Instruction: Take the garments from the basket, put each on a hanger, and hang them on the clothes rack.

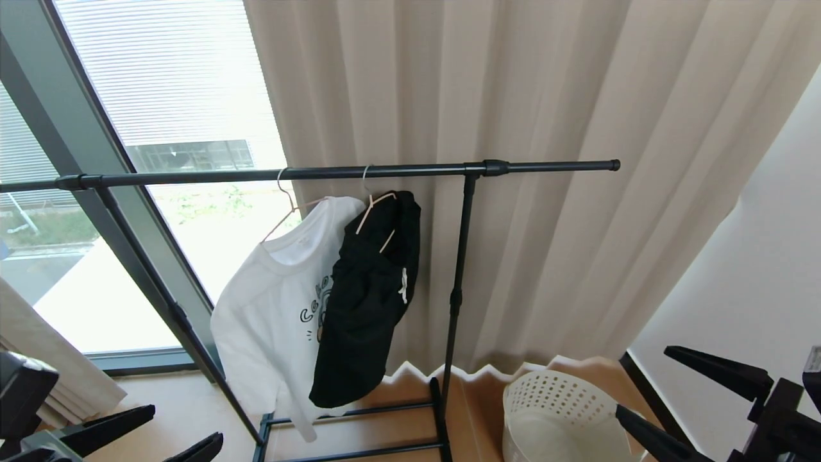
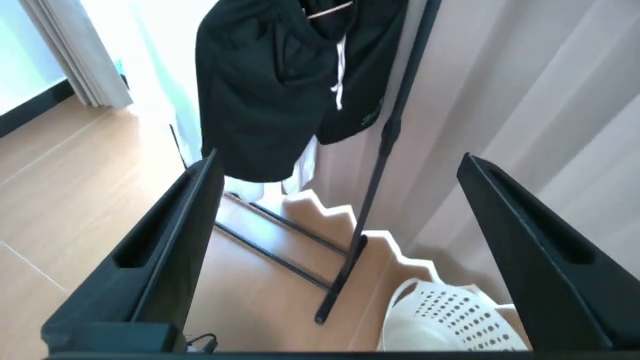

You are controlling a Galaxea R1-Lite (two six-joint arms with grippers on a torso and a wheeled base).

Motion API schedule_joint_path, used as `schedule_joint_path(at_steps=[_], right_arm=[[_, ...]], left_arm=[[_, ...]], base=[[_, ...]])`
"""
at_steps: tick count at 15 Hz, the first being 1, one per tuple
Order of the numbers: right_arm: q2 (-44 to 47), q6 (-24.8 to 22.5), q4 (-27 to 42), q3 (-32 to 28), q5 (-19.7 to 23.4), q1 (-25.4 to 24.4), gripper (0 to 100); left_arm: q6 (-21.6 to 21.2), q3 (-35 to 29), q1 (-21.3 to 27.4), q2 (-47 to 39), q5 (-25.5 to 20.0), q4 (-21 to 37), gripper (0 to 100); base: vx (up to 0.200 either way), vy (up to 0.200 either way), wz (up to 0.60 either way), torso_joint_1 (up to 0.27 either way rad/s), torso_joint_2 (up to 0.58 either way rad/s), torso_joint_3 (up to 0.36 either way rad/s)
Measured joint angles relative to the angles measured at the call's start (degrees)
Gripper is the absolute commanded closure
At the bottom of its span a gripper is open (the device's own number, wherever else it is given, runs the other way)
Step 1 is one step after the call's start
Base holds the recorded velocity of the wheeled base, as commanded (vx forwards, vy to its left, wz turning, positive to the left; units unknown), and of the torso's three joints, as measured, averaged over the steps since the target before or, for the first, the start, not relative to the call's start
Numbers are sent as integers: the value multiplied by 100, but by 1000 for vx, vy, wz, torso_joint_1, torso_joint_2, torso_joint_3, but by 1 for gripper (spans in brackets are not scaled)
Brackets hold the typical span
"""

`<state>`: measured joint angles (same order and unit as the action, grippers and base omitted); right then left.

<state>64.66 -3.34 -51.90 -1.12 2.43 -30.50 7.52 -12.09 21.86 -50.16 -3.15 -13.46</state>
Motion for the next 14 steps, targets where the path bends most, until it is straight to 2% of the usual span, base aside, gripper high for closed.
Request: schedule_joint_path(at_steps=[3, 8, 10, 12, 14], right_arm=[[-1274, 91, 1556, 85, -51, -15, 0], [-4074, 129, 4440, 105, -101, 106, 0], [-4815, 121, 4941, 107, -126, 517, 0], [-5182, 45, 5024, 110, -148, 1017, 0], [-5499, 17, 5042, 112, -145, 1618, 0]], left_arm=[[-35, 568, -4, 719, -7, 13, 0], [-129, 1135, -4, 1726, -13, 112, 0], [-180, 1187, 5, 2200, -16, 616, 0], [-482, 1198, -74, 2570, 107, 837, 0], [-875, 1202, -530, 2903, 187, 930, 0]], base=[[0, 0, 0, 0, 0, 0], [0, 0, 0, 0, 0, 0], [0, 0, 0, 0, 0, 0], [0, 0, 0, 0, 0, 0], [0, 0, 0, 0, 0, 0]])
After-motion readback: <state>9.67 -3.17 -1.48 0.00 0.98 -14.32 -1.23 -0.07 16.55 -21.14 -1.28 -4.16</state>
